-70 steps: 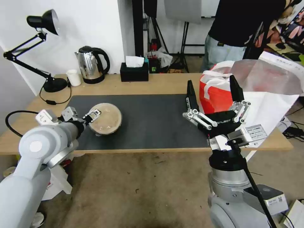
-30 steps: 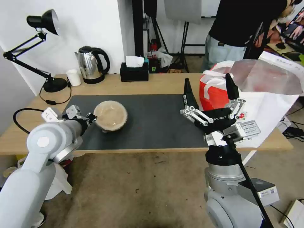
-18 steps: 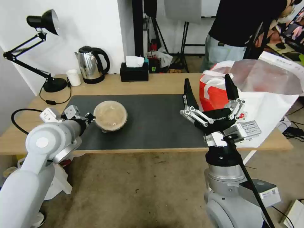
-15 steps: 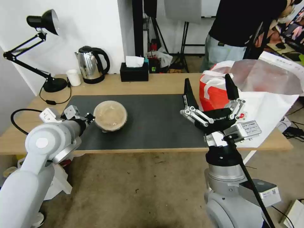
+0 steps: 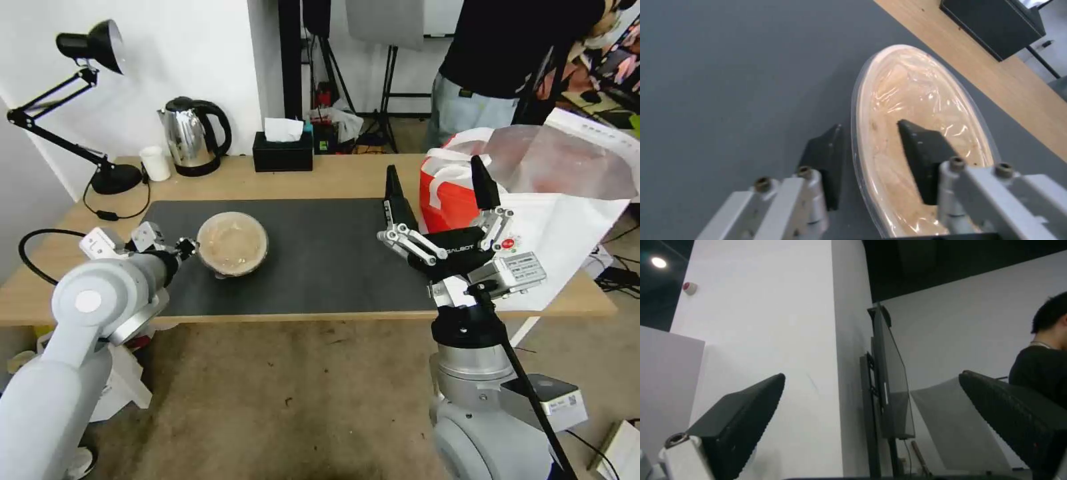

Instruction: Pick up the trash from the table and place it into the takeout bag.

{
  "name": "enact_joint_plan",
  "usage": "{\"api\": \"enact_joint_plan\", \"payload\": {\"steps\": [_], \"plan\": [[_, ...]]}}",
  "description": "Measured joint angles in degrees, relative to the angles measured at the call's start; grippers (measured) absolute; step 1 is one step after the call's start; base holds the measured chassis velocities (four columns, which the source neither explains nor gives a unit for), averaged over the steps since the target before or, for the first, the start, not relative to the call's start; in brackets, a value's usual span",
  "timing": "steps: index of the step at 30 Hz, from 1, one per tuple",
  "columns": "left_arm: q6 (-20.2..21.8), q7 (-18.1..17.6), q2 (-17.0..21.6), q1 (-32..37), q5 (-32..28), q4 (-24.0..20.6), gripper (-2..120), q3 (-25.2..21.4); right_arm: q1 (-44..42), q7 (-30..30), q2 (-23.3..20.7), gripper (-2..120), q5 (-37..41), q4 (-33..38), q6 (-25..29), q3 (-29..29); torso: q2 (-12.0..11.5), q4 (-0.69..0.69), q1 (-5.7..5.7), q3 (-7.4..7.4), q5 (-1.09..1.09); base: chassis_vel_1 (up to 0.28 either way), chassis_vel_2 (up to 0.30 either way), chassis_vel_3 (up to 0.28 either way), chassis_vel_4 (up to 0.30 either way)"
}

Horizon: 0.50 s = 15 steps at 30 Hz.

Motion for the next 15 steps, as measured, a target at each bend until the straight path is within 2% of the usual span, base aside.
{"api": "enact_joint_plan", "payload": {"steps": [1,5,7,8,10,13,15], "plan": [[0.0,0.0,0.0,0.0,0.0,0.0,35,0.0,0.0,0.0,0.0,100,0.0,0.0,0.0,0.0,0.0,0.00,0.00,0.00,0.00,0.000,0.000,0.000,0.000],[0.0,-0.6,-0.1,-0.2,0.3,0.4,55,0.3,0.0,0.0,0.0,100,0.0,0.0,0.0,0.0,0.0,0.00,0.00,0.00,0.00,0.000,0.000,0.000,0.000],[0.0,-0.7,-0.1,-0.2,0.4,0.5,58,0.3,0.0,0.0,0.0,100,0.0,0.0,0.0,0.0,0.0,0.00,0.00,0.00,0.00,0.000,0.000,0.000,0.000],[0.0,-0.7,-0.1,-0.3,0.5,0.8,67,0.4,0.1,0.0,0.0,100,0.0,0.0,0.0,0.0,0.0,0.00,0.00,0.00,0.00,0.000,0.000,0.000,0.000],[0.0,-0.7,-0.1,-0.4,0.6,1.2,70,0.6,0.1,0.0,0.0,100,0.0,0.0,0.0,0.0,0.0,0.00,0.00,0.00,0.00,0.000,0.000,0.000,0.000],[0.0,-0.7,-0.3,-0.6,0.5,2.3,85,1.2,0.2,0.0,0.0,100,0.0,-0.2,0.0,-0.1,0.0,0.00,0.00,0.00,0.00,0.000,0.000,0.000,0.000],[0.0,-0.7,-0.4,-0.6,0.5,2.6,88,1.3,0.2,0.0,0.0,100,0.0,-0.2,0.0,-0.1,0.0,0.00,0.00,0.00,0.00,0.000,0.000,0.000,0.000]]}}
